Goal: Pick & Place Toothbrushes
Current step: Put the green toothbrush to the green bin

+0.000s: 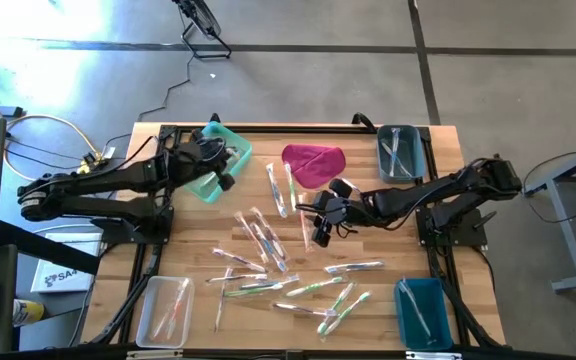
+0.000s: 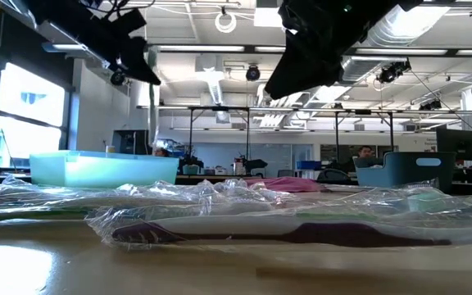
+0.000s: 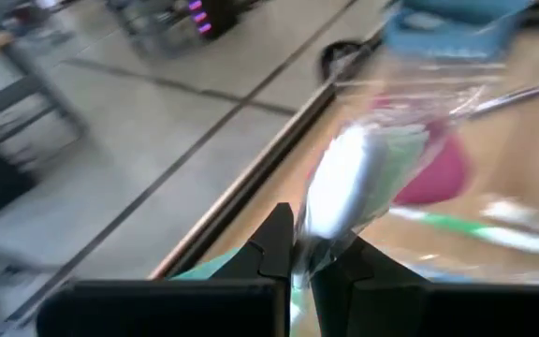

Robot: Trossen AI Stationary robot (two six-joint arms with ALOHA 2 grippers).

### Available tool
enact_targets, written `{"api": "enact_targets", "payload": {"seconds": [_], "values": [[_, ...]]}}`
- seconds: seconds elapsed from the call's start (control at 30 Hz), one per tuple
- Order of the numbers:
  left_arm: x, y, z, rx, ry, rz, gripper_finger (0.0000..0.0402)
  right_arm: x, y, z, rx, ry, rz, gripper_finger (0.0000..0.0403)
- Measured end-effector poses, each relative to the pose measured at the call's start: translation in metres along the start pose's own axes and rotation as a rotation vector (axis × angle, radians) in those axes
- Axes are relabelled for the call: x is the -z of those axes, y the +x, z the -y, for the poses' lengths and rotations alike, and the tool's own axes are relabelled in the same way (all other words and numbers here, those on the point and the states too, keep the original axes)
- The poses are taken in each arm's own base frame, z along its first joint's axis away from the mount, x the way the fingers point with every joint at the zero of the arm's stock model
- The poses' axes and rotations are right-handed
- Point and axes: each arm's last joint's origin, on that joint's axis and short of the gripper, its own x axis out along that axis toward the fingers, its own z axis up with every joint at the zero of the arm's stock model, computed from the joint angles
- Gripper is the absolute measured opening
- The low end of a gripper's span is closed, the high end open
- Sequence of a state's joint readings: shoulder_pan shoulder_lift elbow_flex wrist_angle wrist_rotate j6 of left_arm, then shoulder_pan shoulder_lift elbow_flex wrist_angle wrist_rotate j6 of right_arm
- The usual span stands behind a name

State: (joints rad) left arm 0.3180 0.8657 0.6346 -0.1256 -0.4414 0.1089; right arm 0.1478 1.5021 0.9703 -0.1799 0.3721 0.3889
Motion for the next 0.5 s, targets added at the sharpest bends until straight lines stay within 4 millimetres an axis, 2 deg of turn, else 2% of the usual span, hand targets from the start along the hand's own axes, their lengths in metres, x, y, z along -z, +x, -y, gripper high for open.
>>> {"api": "enact_targets", "payload": {"seconds": [0.5], "values": [[0.030, 0.022, -0.020, -0.342, -0.024, -0.283, 0.0012, -0.003, 0.000, -0.001, -0.012, 0.012, 0.030, 0.0144]]}}
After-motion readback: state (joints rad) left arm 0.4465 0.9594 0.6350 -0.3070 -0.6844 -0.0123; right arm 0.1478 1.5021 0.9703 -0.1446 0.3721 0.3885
